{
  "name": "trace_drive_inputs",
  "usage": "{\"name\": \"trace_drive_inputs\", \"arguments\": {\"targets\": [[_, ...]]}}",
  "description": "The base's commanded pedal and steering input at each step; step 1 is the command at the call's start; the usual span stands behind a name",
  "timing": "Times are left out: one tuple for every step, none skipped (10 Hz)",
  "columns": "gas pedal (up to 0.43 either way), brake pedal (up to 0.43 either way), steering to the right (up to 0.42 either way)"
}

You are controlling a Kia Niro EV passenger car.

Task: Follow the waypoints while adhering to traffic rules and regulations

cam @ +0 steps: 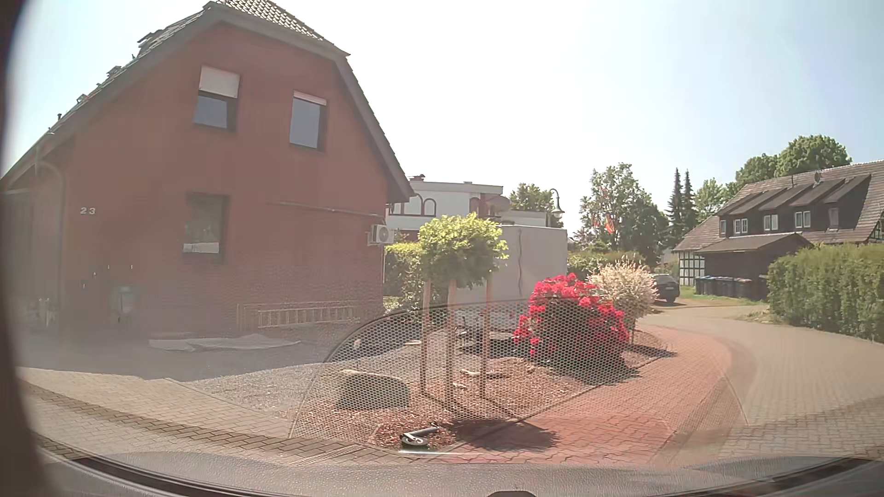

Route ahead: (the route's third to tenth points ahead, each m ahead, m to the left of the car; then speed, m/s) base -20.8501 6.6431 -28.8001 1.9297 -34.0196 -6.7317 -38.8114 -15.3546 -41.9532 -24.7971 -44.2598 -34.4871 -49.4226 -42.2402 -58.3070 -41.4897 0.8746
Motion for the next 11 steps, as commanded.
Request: {"name": "trace_drive_inputs", "arguments": {"targets": [[0.000, 0.220, -0.794], [0.000, 0.232, -0.744], [0.000, 0.244, -0.673], [0.000, 0.238, -0.597], [0.000, 0.220, -0.498], [0.000, 0.140, -0.365], [0.000, 0.000, -0.256], [0.000, 0.000, -0.153], [0.000, 0.000, -0.035], [0.000, 0.000, 0.062], [0.000, 0.000, 0.165]]}}
